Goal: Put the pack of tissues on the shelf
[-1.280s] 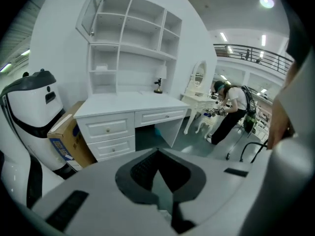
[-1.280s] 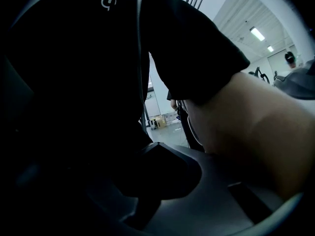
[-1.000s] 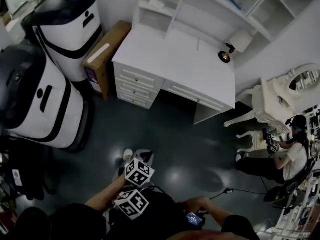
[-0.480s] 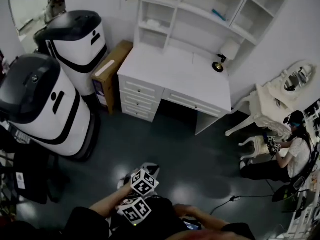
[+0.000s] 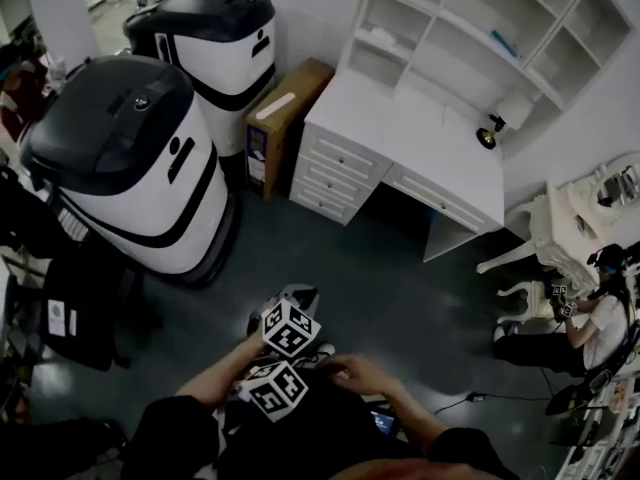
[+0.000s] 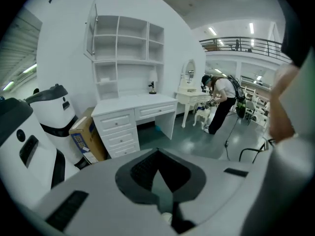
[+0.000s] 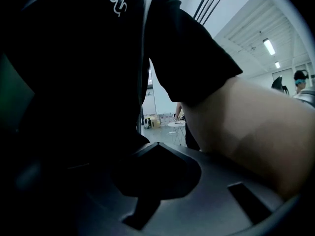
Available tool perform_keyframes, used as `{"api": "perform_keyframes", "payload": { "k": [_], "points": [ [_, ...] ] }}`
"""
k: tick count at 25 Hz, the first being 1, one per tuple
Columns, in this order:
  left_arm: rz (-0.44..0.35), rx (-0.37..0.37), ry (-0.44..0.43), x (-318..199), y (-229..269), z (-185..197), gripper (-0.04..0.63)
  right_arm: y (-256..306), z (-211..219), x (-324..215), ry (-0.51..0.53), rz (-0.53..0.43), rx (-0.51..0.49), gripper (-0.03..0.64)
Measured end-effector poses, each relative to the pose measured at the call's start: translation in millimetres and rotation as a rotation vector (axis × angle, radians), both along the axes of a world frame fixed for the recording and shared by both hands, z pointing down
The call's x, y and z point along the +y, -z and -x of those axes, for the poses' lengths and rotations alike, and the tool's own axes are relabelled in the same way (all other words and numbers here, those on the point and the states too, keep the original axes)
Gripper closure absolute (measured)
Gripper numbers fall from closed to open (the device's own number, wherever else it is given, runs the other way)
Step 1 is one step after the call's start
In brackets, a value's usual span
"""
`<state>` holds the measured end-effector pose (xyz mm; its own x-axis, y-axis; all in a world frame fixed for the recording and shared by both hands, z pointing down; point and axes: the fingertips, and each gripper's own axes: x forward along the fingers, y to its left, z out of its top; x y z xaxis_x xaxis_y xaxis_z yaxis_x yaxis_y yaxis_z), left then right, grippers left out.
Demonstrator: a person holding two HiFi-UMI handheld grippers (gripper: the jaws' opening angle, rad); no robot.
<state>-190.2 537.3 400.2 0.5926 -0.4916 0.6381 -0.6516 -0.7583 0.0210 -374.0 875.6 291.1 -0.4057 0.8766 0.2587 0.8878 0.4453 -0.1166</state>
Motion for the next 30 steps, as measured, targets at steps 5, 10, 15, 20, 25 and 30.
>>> {"api": "perform_keyframes", "payload": {
  "k": [5, 10, 15, 20, 25, 30],
  "points": [
    [-0.062, 0.025, -0.040, 1, 17, 28, 0.585, -7, 35, 6, 0.017, -0.054, 0.046, 0.606],
    [-0.035, 0.022, 0.021, -11, 6, 66, 0.585, -11, 51, 1, 0.082, -0.031, 0.088, 0.606],
    [-0.024, 0.037, 0.023, -20, 4, 69, 0.584, -14, 60, -11, 0.051, -0.024, 0.139, 0.606],
    [-0.053, 0.077, -0.091, -29, 13, 31, 0.584, -20, 61, -36, -0.038, -0.018, 0.143, 0.606],
    [-0.066, 0.093, -0.184, -22, 24, -10, 0.584, -19, 52, -48, -0.137, -0.045, 0.140, 0.606],
    [-0.086, 0.076, -0.180, -28, 27, -10, 0.584, -14, 43, -54, -0.126, -0.041, 0.107, 0.606]
  ]
}}
